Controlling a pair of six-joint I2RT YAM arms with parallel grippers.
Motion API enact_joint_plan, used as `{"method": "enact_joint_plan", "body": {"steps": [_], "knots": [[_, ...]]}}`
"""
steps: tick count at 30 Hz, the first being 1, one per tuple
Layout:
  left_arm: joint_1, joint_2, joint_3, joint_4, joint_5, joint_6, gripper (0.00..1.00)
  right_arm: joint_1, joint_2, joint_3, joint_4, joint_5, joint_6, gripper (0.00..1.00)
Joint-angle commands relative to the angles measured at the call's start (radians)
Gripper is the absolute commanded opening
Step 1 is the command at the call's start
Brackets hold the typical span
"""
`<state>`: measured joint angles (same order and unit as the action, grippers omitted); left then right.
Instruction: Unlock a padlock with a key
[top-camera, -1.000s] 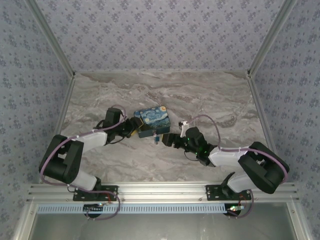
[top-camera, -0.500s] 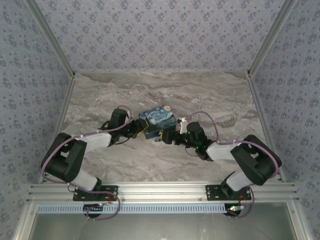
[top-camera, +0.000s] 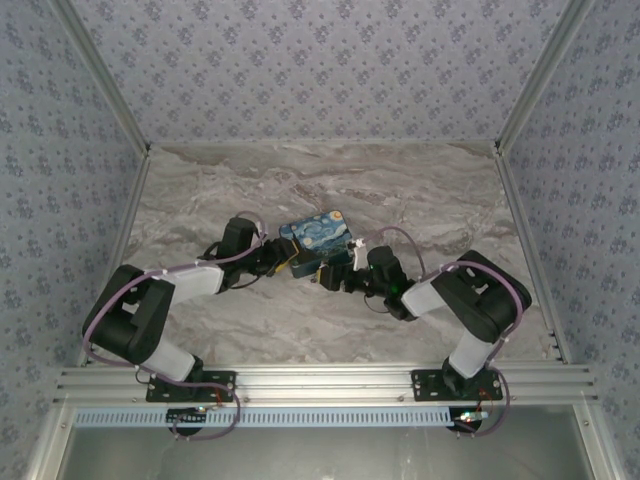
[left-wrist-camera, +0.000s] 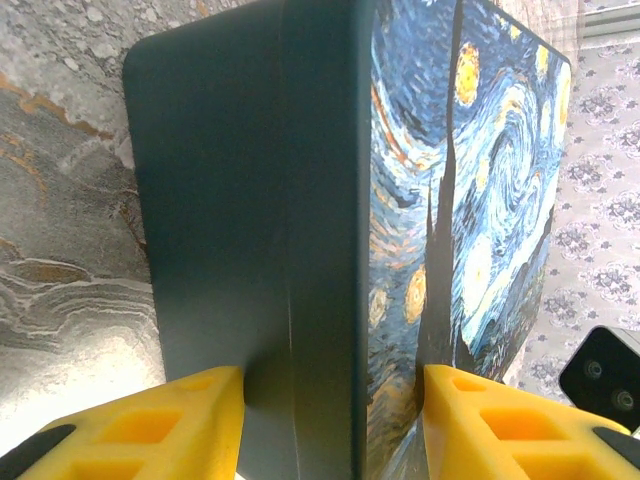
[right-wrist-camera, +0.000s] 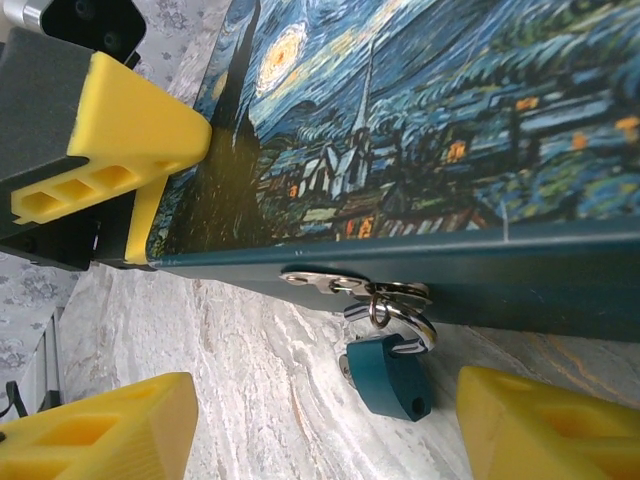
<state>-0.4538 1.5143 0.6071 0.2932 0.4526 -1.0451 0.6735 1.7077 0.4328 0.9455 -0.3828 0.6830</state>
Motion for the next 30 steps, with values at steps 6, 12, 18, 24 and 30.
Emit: {"method": "enact_joint_plan", "body": {"steps": [6, 12, 18, 24, 30], "knots": [[-0.011, 0.031, 0.0, -0.033, -0.015, -0.004, 0.47, -0.001, 0.049, 0.032, 0.087, -0.013, 0.01, 0.63], [-0.012, 0.032, 0.0, -0.031, -0.015, -0.006, 0.47, -0.002, 0.066, 0.039, 0.105, 0.001, 0.029, 0.57], [-0.013, 0.03, 0.0, -0.031, -0.011, -0.008, 0.47, -0.003, 0.081, 0.037, 0.112, 0.012, 0.032, 0.57], [-0.012, 0.027, -0.001, -0.033, -0.011, -0.009, 0.47, -0.003, 0.088, 0.027, 0.123, 0.029, 0.036, 0.62], [-0.013, 0.025, 0.0, -0.032, -0.011, -0.01, 0.46, -0.003, 0.1, 0.04, 0.15, 0.016, 0.03, 0.62]]}}
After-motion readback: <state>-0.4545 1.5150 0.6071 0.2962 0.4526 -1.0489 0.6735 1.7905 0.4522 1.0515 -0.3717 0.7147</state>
